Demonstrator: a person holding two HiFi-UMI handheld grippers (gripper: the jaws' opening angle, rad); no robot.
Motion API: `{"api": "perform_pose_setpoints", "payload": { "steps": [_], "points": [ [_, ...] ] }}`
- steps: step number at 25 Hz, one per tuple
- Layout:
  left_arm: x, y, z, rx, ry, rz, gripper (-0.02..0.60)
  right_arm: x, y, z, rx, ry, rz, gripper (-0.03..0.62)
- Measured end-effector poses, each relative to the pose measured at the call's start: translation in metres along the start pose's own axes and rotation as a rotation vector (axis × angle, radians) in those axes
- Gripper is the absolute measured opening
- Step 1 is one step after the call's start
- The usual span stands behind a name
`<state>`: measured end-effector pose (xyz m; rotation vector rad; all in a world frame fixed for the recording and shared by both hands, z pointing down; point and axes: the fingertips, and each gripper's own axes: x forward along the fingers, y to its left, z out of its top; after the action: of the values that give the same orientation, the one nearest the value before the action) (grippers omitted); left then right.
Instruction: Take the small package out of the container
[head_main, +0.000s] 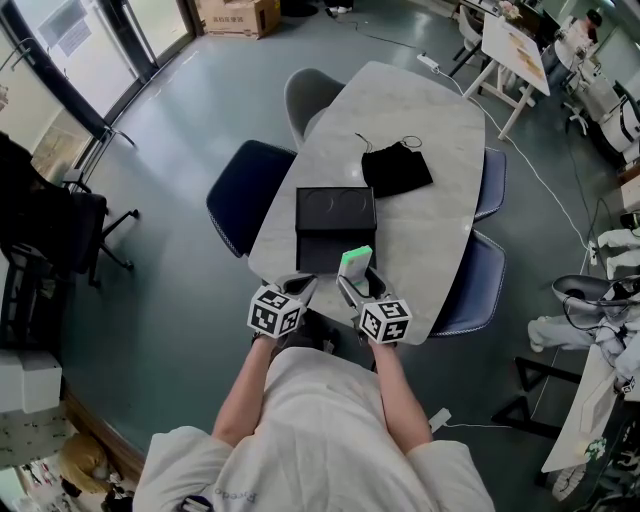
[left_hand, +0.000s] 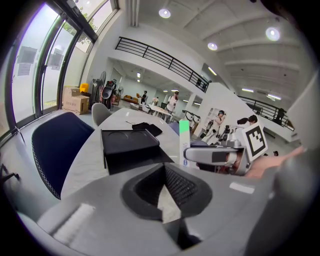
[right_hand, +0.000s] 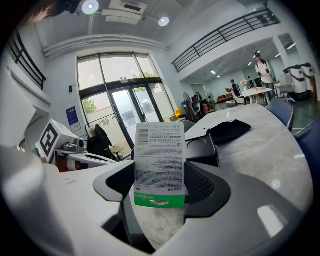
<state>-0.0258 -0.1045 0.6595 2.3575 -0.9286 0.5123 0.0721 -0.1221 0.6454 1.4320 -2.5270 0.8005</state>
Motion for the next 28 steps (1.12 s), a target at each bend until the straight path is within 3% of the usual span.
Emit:
{"api": "perform_pose_setpoints", "payload": {
  "steps": [28],
  "points": [
    [-0.0006,-0.0058,-0.0079,0.011,0.009,0.0,0.052,-0.0056,0.005,-0.0038,0.007,-0.003,0.031,0.304]
  ]
}}
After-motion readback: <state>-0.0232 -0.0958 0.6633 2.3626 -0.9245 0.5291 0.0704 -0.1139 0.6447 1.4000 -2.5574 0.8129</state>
